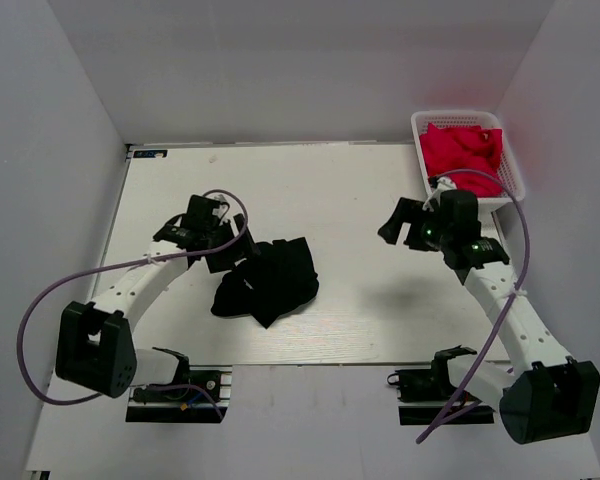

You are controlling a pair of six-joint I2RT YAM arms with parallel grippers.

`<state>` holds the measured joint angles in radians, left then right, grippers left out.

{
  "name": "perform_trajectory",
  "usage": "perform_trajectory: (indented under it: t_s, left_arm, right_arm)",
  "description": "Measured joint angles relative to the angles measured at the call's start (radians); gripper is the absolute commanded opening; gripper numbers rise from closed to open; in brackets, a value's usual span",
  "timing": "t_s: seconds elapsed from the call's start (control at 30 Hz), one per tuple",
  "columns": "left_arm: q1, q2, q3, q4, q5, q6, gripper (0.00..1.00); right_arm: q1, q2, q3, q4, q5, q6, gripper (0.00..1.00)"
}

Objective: Fold and stack the t-shirts
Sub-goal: Flatten out the tshirt

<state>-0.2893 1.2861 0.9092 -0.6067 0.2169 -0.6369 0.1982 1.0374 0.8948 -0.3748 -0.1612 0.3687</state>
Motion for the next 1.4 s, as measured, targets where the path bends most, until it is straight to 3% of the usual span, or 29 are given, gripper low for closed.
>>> perform_trajectory:
  t_s: [0.17, 0.2, 0.23, 0.33, 0.37, 0.5, 0.6, 0.73, 0.87, 0.9, 1.17, 1.4]
  left_arm:
    - [-0.066, 0.056, 0.0, 0.014, -0.051, -0.006, 0.73]
    - [-0.072, 0.064, 0.0, 0.015, -0.063, -0.009, 0.67]
    - [-0.079, 0.074, 0.0, 0.015, -0.079, -0.013, 0.55]
    - [-0.089, 0.091, 0.0, 0.018, -0.102, -0.02, 0.35]
    - [-0.094, 0.092, 0.0, 0.021, -0.104, -0.02, 0.33]
    - [-0.116, 0.088, -0.011, 0.086, -0.077, -0.014, 0.32]
    - [-0.135, 0.088, -0.013, 0.109, -0.056, -0.011, 0.38]
    - [-0.161, 0.111, -0.013, 0.126, -0.05, -0.007, 0.38]
    - [-0.18, 0.185, -0.007, 0.125, -0.063, -0.007, 0.2]
    - [-0.184, 0.202, 0.0, 0.117, -0.07, -0.009, 0.0]
    - [-0.212, 0.2, 0.038, 0.112, -0.105, 0.001, 0.0]
    - [-0.214, -0.07, 0.047, 0.14, -0.142, 0.009, 0.0]
  right_arm:
    - [0.044, 0.069, -0.061, -0.042, -0.042, -0.014, 0.9]
    - [0.055, 0.077, -0.071, -0.045, -0.047, -0.015, 0.9]
    - [0.067, 0.081, -0.081, -0.047, -0.051, -0.018, 0.9]
    - [0.102, 0.085, -0.093, -0.05, -0.053, -0.027, 0.9]
    - [0.116, 0.088, -0.093, -0.05, -0.053, -0.029, 0.9]
    - [0.185, 0.12, -0.094, -0.047, -0.057, -0.036, 0.9]
    - [0.239, 0.164, -0.095, -0.042, -0.058, -0.035, 0.9]
    - [0.283, 0.175, -0.108, -0.037, -0.058, -0.034, 0.9]
    - [0.32, 0.179, -0.108, -0.016, -0.058, -0.031, 0.9]
    - [0.33, 0.183, -0.108, -0.013, -0.059, -0.03, 0.9]
    - [0.43, 0.214, -0.127, 0.045, -0.082, -0.03, 0.9]
    - [0.507, 0.223, -0.164, 0.144, -0.022, -0.077, 0.9]
